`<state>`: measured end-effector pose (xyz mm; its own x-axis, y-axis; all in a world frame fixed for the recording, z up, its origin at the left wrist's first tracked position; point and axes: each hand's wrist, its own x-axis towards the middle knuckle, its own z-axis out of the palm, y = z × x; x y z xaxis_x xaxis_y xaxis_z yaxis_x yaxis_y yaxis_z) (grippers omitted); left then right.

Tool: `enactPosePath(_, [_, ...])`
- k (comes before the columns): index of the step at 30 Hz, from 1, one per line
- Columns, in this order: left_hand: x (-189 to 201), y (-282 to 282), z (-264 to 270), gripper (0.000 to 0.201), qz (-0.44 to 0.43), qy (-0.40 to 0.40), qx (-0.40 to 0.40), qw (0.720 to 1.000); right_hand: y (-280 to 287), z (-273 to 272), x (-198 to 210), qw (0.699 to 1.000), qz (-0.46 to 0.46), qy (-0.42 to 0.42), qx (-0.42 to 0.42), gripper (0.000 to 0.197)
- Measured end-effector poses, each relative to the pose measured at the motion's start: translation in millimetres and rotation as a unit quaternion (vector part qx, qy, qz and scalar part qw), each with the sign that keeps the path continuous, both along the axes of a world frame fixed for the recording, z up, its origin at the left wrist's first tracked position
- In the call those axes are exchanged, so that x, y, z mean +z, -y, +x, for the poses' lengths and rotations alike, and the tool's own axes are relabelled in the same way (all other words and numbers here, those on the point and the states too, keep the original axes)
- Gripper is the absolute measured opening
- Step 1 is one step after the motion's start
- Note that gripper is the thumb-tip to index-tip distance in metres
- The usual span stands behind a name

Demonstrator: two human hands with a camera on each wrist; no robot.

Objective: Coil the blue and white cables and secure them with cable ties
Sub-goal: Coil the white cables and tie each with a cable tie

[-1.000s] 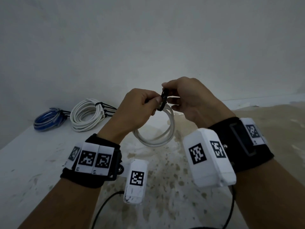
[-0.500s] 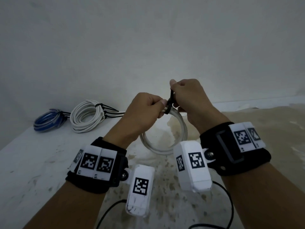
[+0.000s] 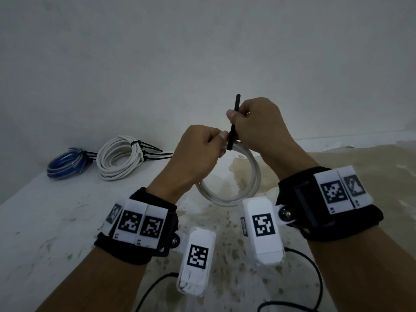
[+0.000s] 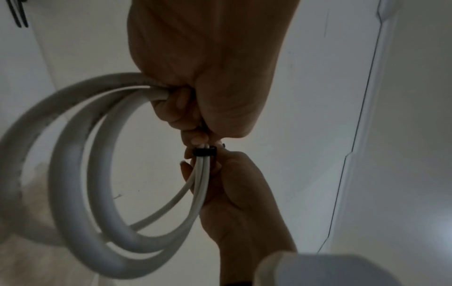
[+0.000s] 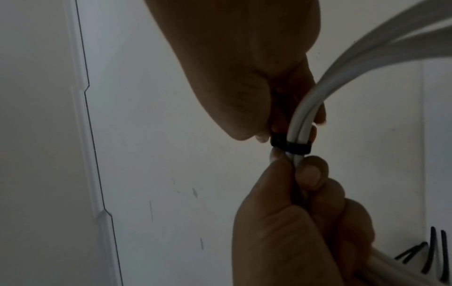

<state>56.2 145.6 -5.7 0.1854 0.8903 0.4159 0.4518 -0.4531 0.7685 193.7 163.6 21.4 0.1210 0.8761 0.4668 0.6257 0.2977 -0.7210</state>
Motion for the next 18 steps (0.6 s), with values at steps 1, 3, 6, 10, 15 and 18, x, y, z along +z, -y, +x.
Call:
enactPosePath(1, [0,1,1,0.040,0.025,-0.020,0.003,0.999,0,0,-1,1.000,-0.002,0.005,-0.013,0.034])
enactPosePath(3, [-1,2,1,0.041,0.076,-0.059,0.008,0.995,-1,0,-2,0.999,-0.003,0.019,-0.041,0.033])
enactPosePath(6, [-2,2,2,0.041,0.123,-0.086,0.008,0.989,0,1,-4,0.998,-0.004,0.031,-0.056,0.027])
enactPosePath(10, [0,4,0,0.040,0.113,-0.076,-0.023,0.990,-4,2,-9,0.999,0.000,0.007,-0.037,0.029])
enactPosePath(15, [-5,2,1,0.038,0.093,-0.081,-0.038,0.992,-6,3,-18,0.974,-0.121,-0.189,0.029,0.035])
enactPosePath(18, [-7,1,2,0.037,0.066,-0.072,-0.025,0.995,-7,3,-24,0.954,-0.149,-0.255,0.054,0.034])
